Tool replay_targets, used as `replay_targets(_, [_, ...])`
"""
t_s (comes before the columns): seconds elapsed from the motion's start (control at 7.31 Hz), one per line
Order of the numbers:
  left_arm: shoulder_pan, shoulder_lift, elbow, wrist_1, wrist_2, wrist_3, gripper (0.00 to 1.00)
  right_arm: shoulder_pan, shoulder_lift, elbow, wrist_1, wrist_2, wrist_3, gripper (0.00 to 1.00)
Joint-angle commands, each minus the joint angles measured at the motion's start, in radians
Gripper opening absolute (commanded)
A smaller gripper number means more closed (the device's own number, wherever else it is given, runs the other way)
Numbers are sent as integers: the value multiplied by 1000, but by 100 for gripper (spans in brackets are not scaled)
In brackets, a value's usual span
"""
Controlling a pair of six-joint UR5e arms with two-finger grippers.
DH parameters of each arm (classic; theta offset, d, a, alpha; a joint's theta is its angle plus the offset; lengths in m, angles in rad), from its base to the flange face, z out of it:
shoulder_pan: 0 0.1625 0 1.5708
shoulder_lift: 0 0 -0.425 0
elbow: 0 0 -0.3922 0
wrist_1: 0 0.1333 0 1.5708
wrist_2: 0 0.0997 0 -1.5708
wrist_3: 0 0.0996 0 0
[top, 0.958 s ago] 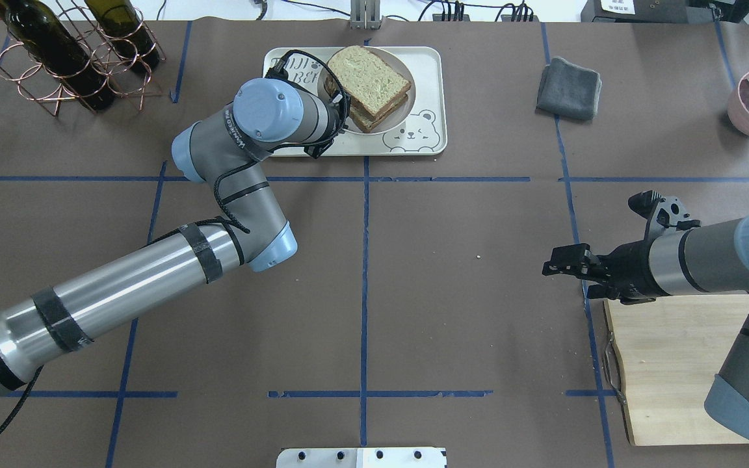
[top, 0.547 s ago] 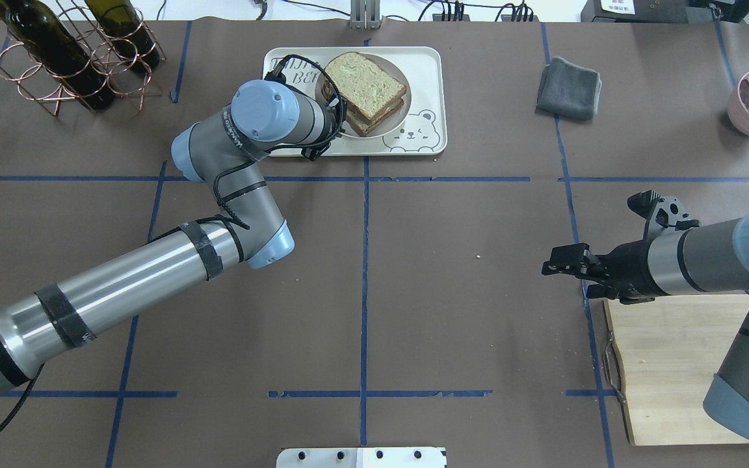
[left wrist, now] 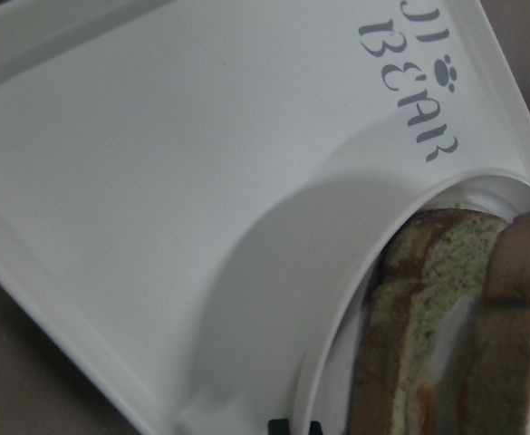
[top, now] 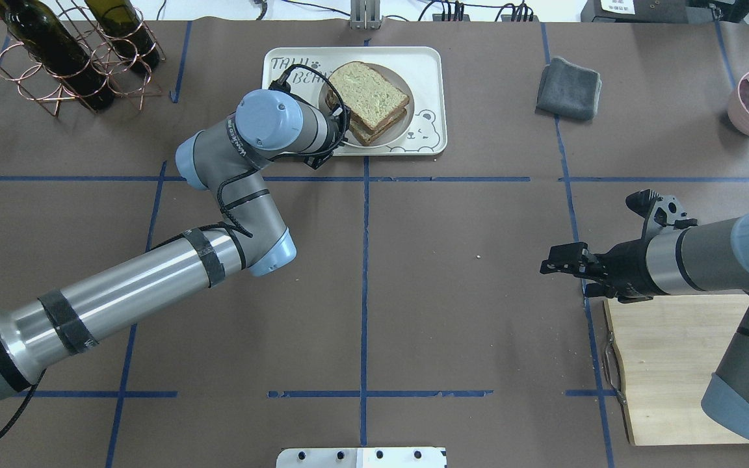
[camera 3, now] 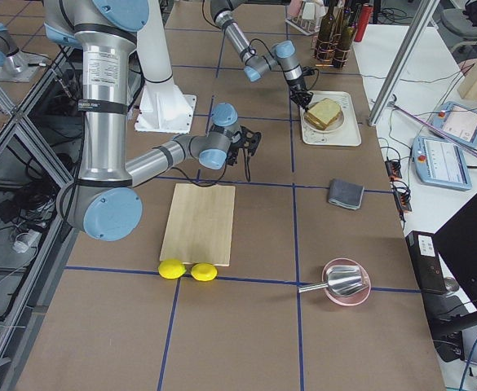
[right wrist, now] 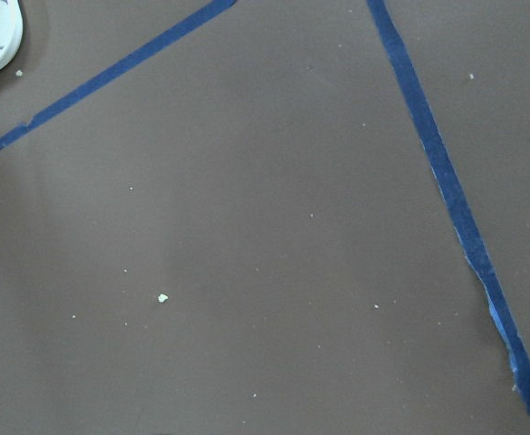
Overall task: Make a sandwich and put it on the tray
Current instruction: 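Lower the plate onto the tray and open the left gripper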
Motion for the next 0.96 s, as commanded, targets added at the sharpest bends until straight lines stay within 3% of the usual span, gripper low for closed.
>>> replay_targets(0.0, [-2, 4, -4, 0, 0, 29, 25, -1, 2, -2, 0, -2, 0, 100])
replay_targets(0.27, [-7, 8, -21, 0, 0, 38, 25, -1, 2, -3, 0, -2, 0, 100])
replay_targets(0.55, [-10, 92, -136, 3, -5, 87, 26, -1, 2, -2, 0, -2, 0, 100])
replay_targets(0.68, [-28, 117, -185, 8, -46, 98, 26, -1, 2, -2, 0, -2, 0, 100])
replay_targets(0.82, [-55, 207, -299, 10, -104, 112, 26, 1, 2, -2, 0, -2, 0, 100])
